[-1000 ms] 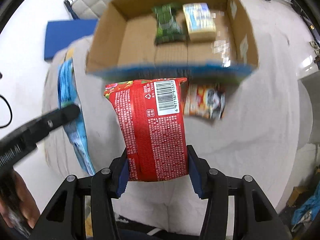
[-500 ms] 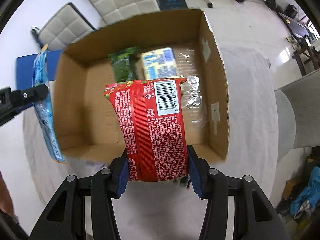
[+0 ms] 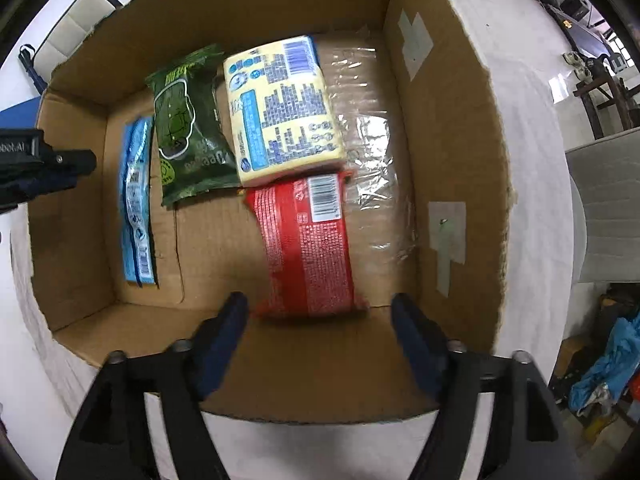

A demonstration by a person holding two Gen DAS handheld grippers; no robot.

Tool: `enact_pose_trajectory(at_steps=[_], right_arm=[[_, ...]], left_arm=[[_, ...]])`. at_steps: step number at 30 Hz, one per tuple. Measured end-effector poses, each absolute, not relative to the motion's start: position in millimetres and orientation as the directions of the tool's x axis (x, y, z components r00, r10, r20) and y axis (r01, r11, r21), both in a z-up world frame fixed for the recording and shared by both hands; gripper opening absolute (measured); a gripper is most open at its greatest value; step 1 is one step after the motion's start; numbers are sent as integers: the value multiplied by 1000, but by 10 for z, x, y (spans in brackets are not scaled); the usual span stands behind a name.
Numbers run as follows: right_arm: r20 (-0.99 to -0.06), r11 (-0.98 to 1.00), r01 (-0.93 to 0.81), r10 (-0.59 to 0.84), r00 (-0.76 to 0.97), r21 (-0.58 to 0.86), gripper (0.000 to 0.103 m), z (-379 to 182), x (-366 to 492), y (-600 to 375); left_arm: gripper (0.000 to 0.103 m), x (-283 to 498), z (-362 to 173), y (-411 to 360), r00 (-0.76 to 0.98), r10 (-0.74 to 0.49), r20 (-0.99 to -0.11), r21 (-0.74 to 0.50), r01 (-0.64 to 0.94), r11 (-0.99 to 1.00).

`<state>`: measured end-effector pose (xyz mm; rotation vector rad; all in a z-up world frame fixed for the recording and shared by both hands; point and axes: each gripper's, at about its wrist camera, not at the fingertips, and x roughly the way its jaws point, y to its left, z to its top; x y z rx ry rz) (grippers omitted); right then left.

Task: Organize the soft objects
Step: 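Lift both items into the box and release them beside the others, then grasp the lilac sock with left tool while right tool grasps orange panda bag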

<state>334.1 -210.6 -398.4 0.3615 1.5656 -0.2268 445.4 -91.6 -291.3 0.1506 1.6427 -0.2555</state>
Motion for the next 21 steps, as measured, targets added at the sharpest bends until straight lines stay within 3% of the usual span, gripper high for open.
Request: enact_pose_trajectory(at_steps=[11, 14, 16, 17, 18, 19, 21], right_arm=[[-998, 946, 317, 56, 28, 62, 79, -3847, 3393, -2140], [-998, 950, 307, 45, 42, 55, 79, -3776, 3371, -2125], [-998, 952, 301, 43, 48, 55, 81, -3707, 3345, -2123], [-997, 952, 299, 47, 55, 61, 91, -3669, 3333, -2114], [-997, 952, 298, 50, 61, 66, 97, -3632, 3319, -2116], [-996, 952, 298, 53, 72, 72, 103, -3588, 3302, -2116], [-994, 955, 287, 50, 97, 76, 103, -3501, 3275, -2076]], left_arm=[[35, 4015, -2614, -748, -16, -105, -994, -106, 260, 960], [44, 3881, -2529, -678, 6, -118, -993, -112, 256, 960], [61, 3788, -2427, -623, 35, -118, -992, -105, 252, 962], [70, 3741, -2382, -605, 48, -123, -991, -107, 251, 962], [90, 3704, -2339, -585, 66, -127, -990, -106, 251, 962], [98, 3652, -2280, -566, 88, -130, -988, -105, 252, 962], [99, 3563, -2180, -530, 123, -139, -983, -105, 254, 961]])
